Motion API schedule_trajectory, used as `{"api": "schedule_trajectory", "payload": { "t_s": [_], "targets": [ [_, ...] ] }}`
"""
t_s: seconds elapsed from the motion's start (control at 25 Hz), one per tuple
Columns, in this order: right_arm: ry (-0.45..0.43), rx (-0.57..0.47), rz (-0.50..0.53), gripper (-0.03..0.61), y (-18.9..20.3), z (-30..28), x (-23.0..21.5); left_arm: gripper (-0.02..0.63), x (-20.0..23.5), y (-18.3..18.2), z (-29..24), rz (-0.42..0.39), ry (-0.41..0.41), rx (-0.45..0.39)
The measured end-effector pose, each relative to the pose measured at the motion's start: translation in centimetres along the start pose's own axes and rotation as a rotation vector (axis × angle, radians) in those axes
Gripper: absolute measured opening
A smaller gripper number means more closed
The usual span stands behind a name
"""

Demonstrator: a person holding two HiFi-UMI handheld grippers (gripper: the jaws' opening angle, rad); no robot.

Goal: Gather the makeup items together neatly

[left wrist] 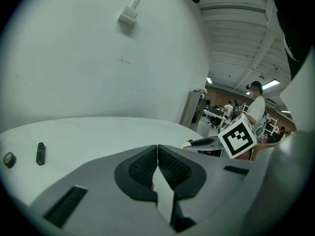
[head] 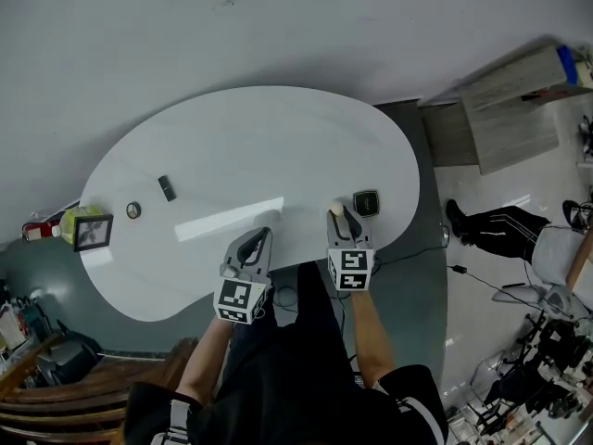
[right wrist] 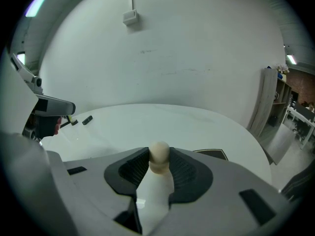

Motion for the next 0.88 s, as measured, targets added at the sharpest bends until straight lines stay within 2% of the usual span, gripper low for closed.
{"api": "schedule_trajectory", "payload": {
  "t_s": [0.28,0.76,0.88],
  "targets": [
    [0.012,0.011,0.019,0.145,1.3,-0.5,0.1,0.020,0.0,0.9,0.3,0.009,-0.012,0.013],
    [0.001,0.006,-0.001,0.147,1.2,-0.5,0.2,0.020,-0.2,1.1,0.6,0.007,-0.015,0.007],
    [-0.005,-0.006,-0.014,0.190,1.0,-0.3,0.2,0.020,-0.2,0.9,0.7,0.004,-0.016,0.008]
  ]
}}
Point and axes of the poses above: the fingertips, and each gripper's own axes: z backward along the fingers, x to its left, y out of its underside, the point moved 10 cm from there along z, backward along the fingers, and after that the axes turned 8 degrees about -z, right-handed, at the moved point
